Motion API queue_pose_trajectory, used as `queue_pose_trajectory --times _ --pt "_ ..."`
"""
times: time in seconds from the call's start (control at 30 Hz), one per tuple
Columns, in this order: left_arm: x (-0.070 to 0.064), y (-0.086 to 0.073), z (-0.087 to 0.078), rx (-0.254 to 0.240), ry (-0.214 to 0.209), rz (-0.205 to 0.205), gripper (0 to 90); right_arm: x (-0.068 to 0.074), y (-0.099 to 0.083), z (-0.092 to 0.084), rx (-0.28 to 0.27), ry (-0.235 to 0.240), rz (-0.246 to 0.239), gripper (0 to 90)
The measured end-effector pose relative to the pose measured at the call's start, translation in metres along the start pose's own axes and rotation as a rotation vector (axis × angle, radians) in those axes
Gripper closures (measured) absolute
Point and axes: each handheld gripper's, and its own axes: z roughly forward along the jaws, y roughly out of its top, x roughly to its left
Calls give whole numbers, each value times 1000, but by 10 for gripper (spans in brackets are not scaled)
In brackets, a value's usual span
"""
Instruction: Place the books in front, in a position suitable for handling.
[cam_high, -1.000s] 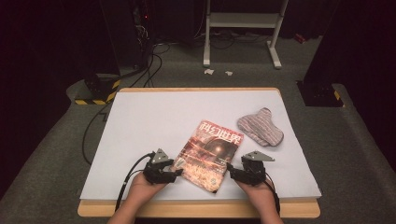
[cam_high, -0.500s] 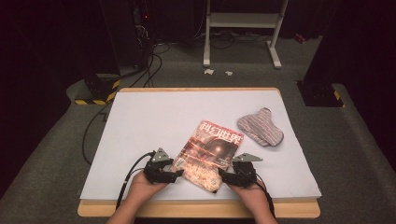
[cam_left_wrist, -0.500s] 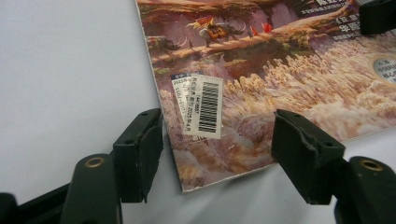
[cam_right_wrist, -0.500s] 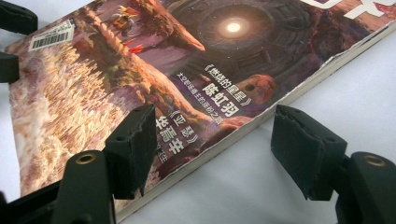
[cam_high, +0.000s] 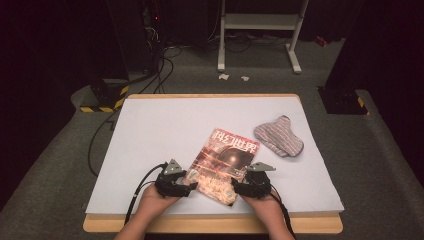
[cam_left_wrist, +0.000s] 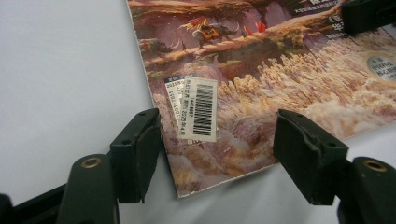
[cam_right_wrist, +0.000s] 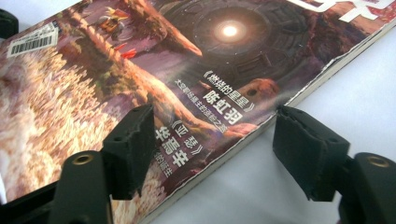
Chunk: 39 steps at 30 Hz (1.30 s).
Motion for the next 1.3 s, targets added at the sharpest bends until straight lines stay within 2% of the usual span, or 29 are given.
queue_pose_trajectory --times 0.13,0.23,0.37,0.7,0.97,1.03,1.1,1.17,1.3 --pt "2 -1 -2 -1 8 -3 334 1 8 6 17 -7 -4 322" --pt "6 -3 -4 1 15 -12 345 4 17 13 30 -22 -26 326" --pt "13 -5 -9 1 31 -23 343 12 30 26 35 -29 -48 326" --pt "34 -13 -20 -10 77 -78 351 37 54 51 54 -12 -95 327" --pt "29 -13 -21 -2 88 -81 372 30 52 52 54 29 -92 323" --pt "26 -12 -21 7 77 -74 388 28 52 51 53 30 -98 325" --pt "20 -12 -21 9 46 -63 422 25 53 51 49 17 -97 326" --pt "15 -12 -20 9 54 -44 426 20 53 50 51 13 -89 327" --pt "16 -12 -20 3 51 -44 420 20 52 50 49 13 -90 336"
